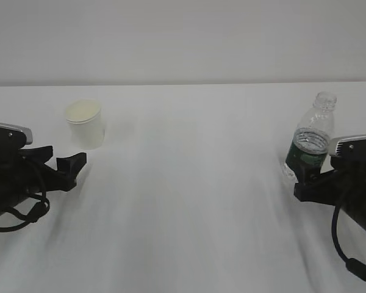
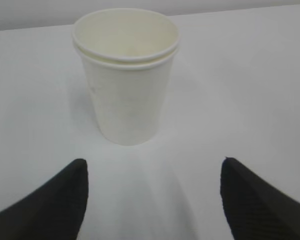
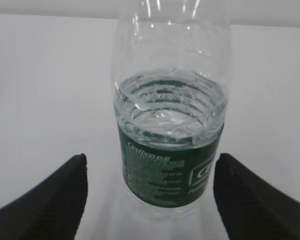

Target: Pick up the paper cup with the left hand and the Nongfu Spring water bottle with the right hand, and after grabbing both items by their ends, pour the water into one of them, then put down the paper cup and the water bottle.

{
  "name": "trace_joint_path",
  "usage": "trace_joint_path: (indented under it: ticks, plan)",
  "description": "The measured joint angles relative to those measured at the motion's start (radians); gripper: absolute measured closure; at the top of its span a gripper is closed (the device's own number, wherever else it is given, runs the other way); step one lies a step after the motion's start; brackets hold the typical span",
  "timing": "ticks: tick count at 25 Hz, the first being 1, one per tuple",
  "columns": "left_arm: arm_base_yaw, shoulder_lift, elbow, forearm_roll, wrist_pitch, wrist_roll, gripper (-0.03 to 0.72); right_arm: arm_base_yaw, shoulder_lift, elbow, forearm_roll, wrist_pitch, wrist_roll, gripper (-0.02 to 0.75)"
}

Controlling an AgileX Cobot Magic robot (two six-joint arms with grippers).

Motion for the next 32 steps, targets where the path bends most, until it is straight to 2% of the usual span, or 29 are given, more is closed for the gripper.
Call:
trace_joint_path:
  ticks: [8,32]
  plan:
    - [0.000,0.000,0.000,0.000,0.000,0.000,0.097,0.000,0.078,-0.015,0.002,-0.002,0.002,0.150]
    - [0.000,0.000,0.000,0.004,0.000,0.002,0.100,0.000,0.118,-0.122,0.044,-0.004,0.002,0.151]
